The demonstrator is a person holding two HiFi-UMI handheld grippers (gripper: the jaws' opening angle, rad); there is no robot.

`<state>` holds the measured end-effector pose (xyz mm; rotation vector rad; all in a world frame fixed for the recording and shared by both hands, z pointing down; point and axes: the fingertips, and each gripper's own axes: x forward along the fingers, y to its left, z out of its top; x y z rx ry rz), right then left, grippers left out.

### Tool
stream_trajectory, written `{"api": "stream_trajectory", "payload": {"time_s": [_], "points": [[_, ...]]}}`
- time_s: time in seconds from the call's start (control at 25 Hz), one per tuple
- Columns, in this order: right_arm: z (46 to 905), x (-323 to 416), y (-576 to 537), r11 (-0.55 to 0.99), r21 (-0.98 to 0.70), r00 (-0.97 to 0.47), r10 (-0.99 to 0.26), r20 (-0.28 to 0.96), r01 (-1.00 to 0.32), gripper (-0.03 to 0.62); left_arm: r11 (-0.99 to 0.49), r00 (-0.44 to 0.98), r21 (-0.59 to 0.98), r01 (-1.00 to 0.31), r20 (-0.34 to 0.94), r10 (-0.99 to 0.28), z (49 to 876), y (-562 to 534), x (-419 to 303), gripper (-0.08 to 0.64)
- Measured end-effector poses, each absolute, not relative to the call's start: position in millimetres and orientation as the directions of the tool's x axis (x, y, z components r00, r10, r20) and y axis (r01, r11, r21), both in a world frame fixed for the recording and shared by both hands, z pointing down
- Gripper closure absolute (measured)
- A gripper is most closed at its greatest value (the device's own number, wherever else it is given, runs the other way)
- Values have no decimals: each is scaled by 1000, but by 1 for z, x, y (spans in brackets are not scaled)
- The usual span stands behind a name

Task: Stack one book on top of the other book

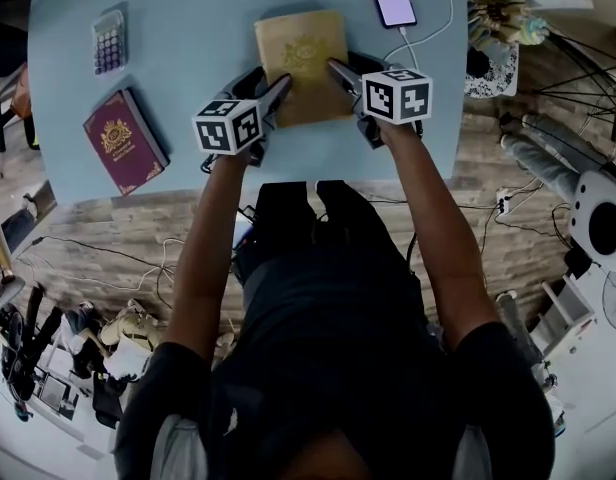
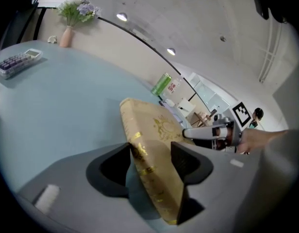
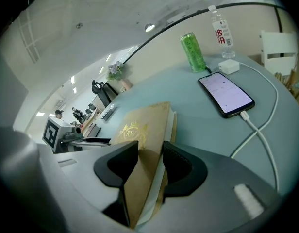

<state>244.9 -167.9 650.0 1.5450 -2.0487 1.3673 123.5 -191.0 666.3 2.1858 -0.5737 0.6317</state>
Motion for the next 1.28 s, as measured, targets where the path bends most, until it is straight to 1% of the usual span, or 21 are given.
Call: {"api": "stream_trajectory", "payload": {"time_s": [0.12, 0.36, 0.64, 1.28], "points": [[650, 246, -168, -11, -528, -399, -641, 655, -849, 449, -586, 773, 557, -588, 601, -204, 667, -193, 122, 259], [636, 244, -170, -50, -544, -378, -667, 643, -837, 482, -581, 744, 520, -626, 620, -247, 656, -192, 114, 276], [613, 214, -177, 4, -556, -411, -677, 611, -831, 488, -600, 710, 440, -668, 618, -338, 631, -197, 84, 281], [564, 118, -203, 173, -564, -519, -662, 541, -807, 488, -526, 641, 376, -762, 550, -535, 579, -206, -15, 282]]}}
